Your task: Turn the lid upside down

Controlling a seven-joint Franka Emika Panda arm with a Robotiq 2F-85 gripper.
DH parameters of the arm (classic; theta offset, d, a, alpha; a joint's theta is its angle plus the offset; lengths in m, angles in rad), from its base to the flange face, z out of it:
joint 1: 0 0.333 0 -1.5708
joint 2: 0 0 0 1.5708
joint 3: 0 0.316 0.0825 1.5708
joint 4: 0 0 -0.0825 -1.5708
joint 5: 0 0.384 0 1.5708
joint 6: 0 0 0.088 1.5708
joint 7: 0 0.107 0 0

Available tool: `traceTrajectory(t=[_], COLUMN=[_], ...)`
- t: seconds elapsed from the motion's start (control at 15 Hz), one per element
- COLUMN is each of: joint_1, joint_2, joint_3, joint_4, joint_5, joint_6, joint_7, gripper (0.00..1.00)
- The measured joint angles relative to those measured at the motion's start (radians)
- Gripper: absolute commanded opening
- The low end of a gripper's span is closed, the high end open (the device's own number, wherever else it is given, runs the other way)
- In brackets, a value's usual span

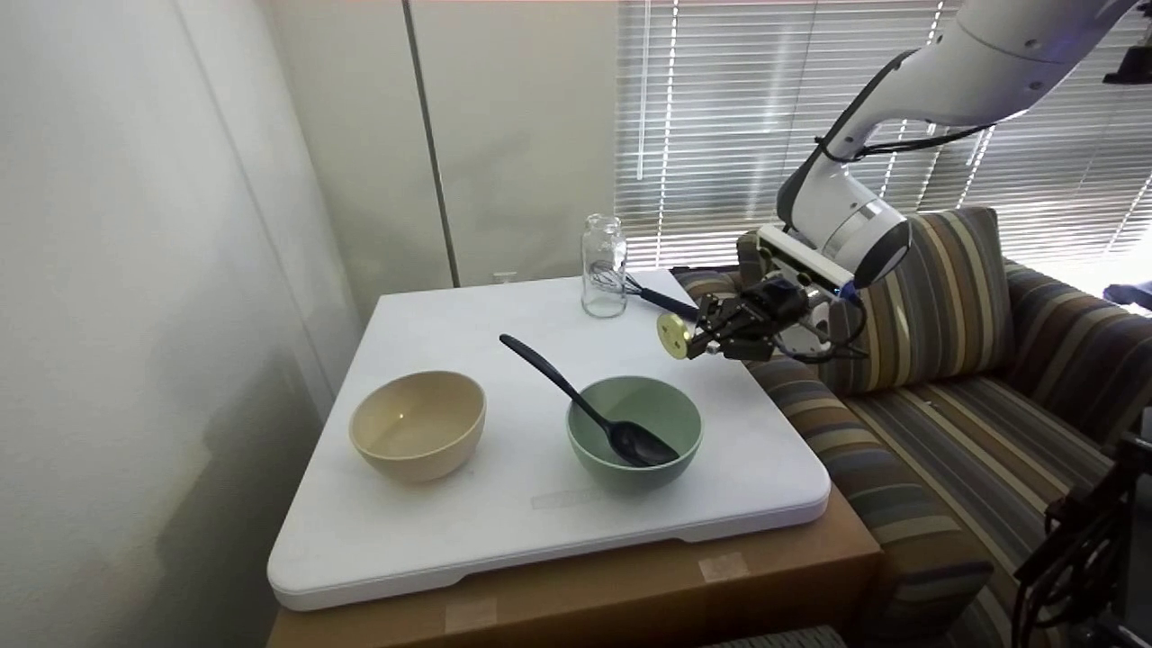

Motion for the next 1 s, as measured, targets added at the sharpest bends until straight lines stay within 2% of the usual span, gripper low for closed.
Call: traceTrajectory(t=[0.8,1.0], joint_1=[0.000,0.000], joint_2=[0.117,0.141], joint_3=[-0.013,-0.013], joint_4=[0.100,0.123], joint_5=[0.018,0.018], joint_6=[0.001,0.000], joint_7=[0.015,0.023], gripper=[0.01,0.12])
